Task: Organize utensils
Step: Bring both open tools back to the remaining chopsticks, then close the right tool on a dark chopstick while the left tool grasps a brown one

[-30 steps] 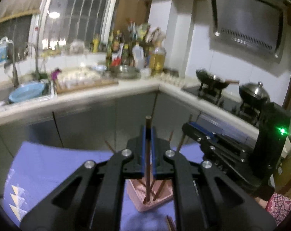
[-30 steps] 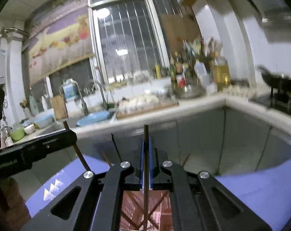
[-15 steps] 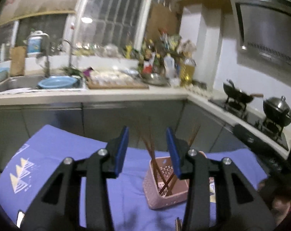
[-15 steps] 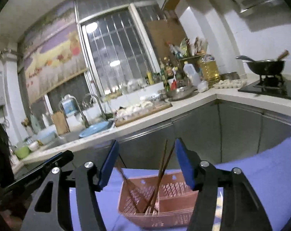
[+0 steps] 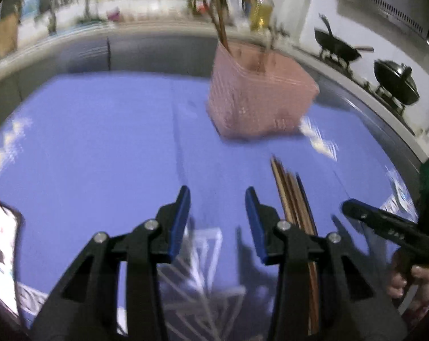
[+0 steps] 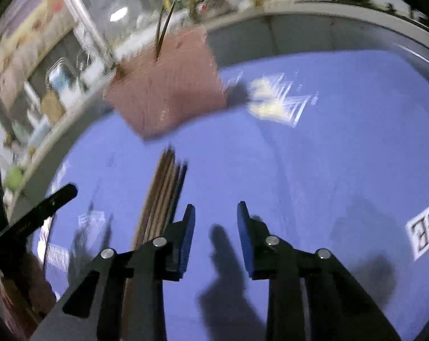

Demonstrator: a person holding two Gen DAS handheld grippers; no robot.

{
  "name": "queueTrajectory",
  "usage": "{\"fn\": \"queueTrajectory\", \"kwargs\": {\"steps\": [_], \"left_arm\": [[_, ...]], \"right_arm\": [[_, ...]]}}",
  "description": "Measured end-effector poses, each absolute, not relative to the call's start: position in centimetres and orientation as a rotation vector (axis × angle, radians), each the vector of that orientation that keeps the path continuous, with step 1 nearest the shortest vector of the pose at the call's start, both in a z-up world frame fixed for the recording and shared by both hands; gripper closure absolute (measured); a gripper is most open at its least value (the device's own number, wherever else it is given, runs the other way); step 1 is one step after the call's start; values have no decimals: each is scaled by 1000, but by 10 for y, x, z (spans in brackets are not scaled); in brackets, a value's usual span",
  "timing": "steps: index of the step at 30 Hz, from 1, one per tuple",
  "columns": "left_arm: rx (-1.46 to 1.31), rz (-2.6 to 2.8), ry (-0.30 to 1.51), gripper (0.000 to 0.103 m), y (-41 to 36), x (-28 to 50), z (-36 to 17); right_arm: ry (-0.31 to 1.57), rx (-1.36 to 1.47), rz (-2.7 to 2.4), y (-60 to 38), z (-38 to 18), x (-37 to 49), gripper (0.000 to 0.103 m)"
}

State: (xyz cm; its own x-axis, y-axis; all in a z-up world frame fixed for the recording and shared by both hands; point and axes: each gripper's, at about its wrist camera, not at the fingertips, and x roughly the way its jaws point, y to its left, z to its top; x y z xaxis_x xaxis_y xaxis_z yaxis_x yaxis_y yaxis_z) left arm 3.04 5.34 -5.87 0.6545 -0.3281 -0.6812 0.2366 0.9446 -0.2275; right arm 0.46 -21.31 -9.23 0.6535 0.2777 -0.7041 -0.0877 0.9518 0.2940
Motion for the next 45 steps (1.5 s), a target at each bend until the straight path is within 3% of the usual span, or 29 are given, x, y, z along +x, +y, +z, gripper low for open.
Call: {"fn": "queueTrajectory", "kwargs": {"steps": [13,24,26,39,42,45], "left_arm": [[-100,-460,894,65,14,15,-75],[7,-472,939,68,-30,23,-89],[23,-450,939,76,-32,24,-93],[127,-415,900,76,-40,26,-96],[162,-422,883,85,-39,24,-96],[150,-424,884,86,-25,23,-94]], "right_arm": [[810,-217,199,-142,-100,-16,73],[805,111,249,-195,-89,-15,73],[805,113,251,-193,-90,-13,73],[817,59,294,-172,-94,5,73],[835,39,297,-165,-97,10,73],[824,-6,290,-159,-98,12,73]]}}
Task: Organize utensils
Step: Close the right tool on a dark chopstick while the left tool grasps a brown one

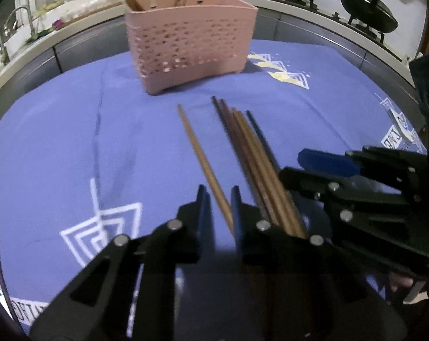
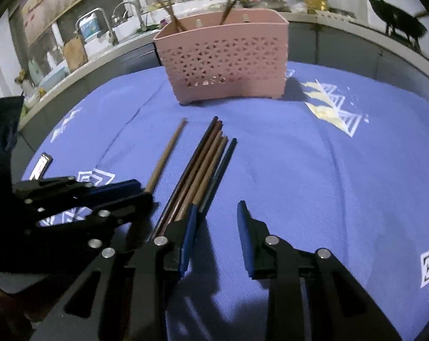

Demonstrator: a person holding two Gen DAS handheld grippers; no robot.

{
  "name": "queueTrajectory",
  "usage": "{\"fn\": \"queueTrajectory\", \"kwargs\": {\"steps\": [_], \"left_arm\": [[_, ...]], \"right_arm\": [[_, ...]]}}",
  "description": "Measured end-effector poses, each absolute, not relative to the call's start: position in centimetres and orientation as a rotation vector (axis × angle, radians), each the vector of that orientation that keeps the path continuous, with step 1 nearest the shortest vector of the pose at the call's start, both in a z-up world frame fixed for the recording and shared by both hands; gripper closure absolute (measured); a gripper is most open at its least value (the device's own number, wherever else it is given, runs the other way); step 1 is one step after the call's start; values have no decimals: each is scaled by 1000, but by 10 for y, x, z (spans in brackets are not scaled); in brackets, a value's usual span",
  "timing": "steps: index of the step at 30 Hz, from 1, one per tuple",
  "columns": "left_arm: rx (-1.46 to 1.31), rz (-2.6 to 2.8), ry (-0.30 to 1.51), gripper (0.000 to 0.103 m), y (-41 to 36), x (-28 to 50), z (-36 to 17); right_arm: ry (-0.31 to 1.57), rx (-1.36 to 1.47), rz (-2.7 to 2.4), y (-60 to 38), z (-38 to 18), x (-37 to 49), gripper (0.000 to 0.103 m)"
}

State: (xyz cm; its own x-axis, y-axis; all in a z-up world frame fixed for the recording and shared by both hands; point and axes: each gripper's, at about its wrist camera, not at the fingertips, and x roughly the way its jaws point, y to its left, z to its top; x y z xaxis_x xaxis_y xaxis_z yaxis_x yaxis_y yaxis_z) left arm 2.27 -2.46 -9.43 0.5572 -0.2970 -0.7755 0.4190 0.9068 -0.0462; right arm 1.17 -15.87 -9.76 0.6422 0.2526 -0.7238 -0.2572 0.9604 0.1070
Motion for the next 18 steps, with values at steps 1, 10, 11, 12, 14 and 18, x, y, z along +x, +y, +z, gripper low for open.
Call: {"fn": "queueTrajectory", "kwargs": {"steps": [1,10,11,12,14,18], "left_arm": [[145,-422,880,86,-20,21,-93],[93,-402,893,84,7,22,-94],[89,-406,895,84,6,22,-95],[86,-411,898,84,5,23,-97],[107,-405,880,87,1,23,-98],[133,-426,869,95,-4,25,-98]], "right_arm": [[820,-30,277,-156,-97,13,73],[787,-148,268,-139,-103,13,91],[790,-147,264,-142,-102,12,93],[794,-140,255,-147,-102,12,94],[802,-106,230,-163,-102,9,95],[820,-49,189,-189,-101,2,95]]}}
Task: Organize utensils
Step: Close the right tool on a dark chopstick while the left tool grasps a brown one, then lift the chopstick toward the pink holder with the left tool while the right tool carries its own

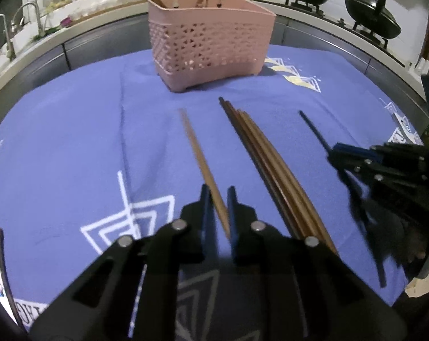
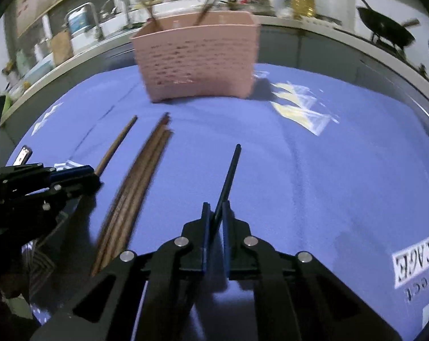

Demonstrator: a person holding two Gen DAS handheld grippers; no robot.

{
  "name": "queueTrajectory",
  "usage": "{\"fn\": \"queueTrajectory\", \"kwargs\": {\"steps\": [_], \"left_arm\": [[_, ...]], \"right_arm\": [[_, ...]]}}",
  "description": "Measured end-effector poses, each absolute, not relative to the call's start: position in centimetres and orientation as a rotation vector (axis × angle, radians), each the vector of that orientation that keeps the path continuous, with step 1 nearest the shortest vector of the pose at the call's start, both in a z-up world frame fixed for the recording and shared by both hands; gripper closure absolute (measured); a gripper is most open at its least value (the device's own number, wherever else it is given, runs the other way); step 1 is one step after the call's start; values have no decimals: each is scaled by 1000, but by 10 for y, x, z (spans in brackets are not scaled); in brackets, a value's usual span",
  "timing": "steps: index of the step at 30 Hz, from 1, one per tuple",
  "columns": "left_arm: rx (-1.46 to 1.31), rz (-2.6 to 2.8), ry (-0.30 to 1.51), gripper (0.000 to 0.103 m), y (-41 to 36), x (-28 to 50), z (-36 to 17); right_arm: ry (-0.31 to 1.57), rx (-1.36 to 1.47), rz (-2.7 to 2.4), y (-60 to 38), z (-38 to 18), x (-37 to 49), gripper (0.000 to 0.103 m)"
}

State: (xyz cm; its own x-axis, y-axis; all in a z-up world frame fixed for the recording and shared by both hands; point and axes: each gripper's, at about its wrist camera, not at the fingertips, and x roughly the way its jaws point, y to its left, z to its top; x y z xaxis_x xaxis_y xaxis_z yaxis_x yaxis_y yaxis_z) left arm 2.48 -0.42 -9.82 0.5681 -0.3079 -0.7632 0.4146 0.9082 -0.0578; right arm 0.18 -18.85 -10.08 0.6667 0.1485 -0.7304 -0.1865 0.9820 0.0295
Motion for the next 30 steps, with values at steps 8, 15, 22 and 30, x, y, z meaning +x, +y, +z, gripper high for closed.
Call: {"fn": "queueTrajectory", "kwargs": {"steps": [8,15,22,30], "left_arm": [[140,-495,923,95,9,12,-97],[218,-438,920,76,-7,49,-94],[217,-470,907,96,-22,87,-91],[68,-518,860,98,7,74,-45]], "right_arm": [[861,-38,240,-201,-100,-10,94],[895,37,216,-210,-94,30,91],[900,7,242,-201,-91,50,97],[724,105,346,-209,-41,24,99]]}}
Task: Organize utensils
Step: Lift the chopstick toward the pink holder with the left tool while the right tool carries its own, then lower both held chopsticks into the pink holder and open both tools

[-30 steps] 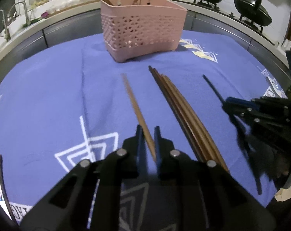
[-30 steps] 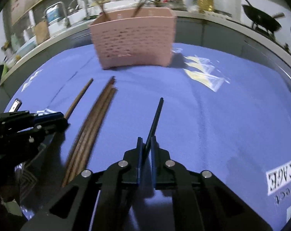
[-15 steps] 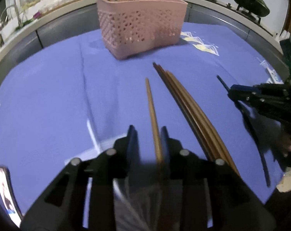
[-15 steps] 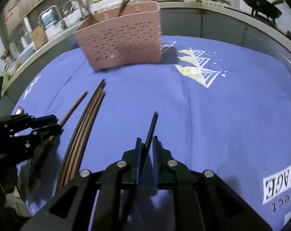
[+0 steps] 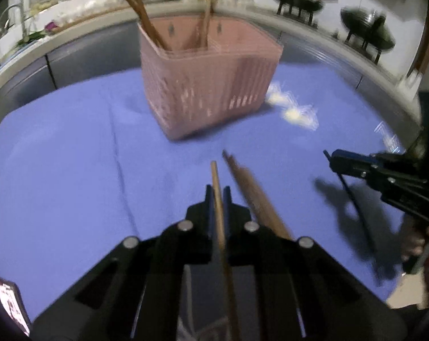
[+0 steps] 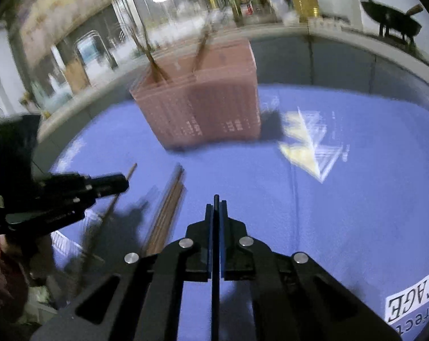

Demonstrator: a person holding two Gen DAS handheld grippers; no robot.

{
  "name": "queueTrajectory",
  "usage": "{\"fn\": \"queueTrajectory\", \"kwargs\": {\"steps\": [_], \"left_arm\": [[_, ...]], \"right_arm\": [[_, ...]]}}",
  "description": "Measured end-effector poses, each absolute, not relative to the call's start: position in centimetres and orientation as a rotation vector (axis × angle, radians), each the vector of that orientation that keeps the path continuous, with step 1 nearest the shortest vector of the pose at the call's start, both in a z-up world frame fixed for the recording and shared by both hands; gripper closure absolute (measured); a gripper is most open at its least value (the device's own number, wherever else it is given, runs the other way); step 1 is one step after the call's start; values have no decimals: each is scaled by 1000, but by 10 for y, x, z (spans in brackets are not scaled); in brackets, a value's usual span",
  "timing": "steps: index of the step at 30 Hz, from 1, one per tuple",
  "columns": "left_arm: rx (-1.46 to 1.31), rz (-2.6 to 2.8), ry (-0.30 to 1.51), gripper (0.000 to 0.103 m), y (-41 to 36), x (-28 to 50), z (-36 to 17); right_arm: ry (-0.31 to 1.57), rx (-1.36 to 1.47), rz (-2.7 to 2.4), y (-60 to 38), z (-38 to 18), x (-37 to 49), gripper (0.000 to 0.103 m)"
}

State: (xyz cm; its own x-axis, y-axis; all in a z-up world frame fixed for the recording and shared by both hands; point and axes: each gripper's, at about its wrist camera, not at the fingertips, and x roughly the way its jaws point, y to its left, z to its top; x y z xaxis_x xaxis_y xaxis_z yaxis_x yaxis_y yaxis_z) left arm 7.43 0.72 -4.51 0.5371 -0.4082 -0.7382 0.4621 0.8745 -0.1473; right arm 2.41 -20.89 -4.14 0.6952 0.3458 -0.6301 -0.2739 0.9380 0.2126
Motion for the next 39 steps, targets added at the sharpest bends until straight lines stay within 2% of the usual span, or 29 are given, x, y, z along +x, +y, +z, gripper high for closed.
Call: {"fn": "queueTrajectory", "kwargs": {"steps": [7,13,21,33,36,39], "left_arm": [[-37,-562,626,98,43,33,45],[-48,-582,514,98,46,10,81],[-25,-575,528,98,39,15,78],[-74,-562,465,98,45,44,122],[-80,-566,454,98,44,46,126],[-83,-571,468,98,44,48,121]], "right_arm": [[470,160,414,-214,34,-8,99],[341,171,431,-216,70,-26,100],[334,165,418,-211,77,-24,100],[298,93,454,-191,115,3,103],[318,119,464,-193,110,10,103],[416,195,427,-210,80,32,102]]}}
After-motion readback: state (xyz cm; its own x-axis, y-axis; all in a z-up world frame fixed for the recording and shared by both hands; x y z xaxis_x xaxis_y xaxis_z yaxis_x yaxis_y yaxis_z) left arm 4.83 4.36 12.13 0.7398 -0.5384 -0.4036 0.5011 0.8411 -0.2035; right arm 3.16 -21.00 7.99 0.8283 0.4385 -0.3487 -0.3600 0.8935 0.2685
